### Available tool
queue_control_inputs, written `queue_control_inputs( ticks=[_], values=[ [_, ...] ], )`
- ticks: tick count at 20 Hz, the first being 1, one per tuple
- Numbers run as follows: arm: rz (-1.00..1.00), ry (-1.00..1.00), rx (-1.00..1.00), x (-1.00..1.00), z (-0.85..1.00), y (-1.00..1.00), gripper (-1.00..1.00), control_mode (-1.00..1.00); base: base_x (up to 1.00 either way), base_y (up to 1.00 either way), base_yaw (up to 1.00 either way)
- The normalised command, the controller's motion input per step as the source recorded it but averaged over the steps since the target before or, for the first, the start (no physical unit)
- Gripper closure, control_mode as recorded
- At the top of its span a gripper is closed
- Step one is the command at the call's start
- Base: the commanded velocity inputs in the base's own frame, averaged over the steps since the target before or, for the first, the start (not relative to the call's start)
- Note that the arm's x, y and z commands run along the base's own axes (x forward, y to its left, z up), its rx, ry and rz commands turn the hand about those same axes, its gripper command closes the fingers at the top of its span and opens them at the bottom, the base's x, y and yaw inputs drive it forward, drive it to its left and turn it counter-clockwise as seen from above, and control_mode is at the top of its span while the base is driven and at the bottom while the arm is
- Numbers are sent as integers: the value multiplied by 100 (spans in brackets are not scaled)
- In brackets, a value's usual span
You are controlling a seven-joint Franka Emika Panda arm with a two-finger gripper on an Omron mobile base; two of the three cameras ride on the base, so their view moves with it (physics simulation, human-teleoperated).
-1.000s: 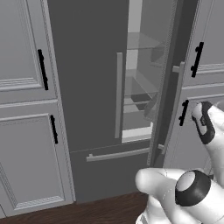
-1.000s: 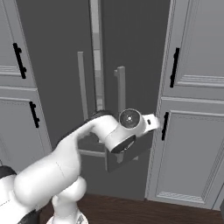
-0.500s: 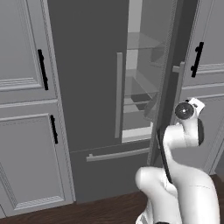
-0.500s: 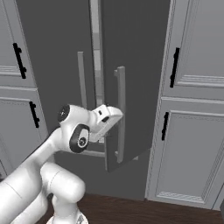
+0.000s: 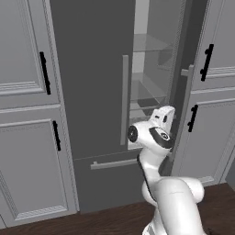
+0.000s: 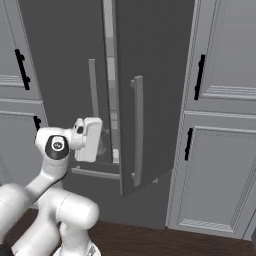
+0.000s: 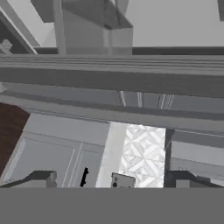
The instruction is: Take the strawberry from the fridge and place it on top of the pancake, located on the dining counter.
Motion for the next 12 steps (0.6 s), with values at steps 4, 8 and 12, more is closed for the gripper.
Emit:
queue_control_inputs(
  ticks=[4,8,12],
  values=[
    [-3,25,-29,90,9,62,-100,-100,0,0,0],
    [-7,39,-4,99,3,1,-100,-100,0,0,0],
    [-2,23,0,66,0,-3,-100,-100,0,0,0]
  ],
)
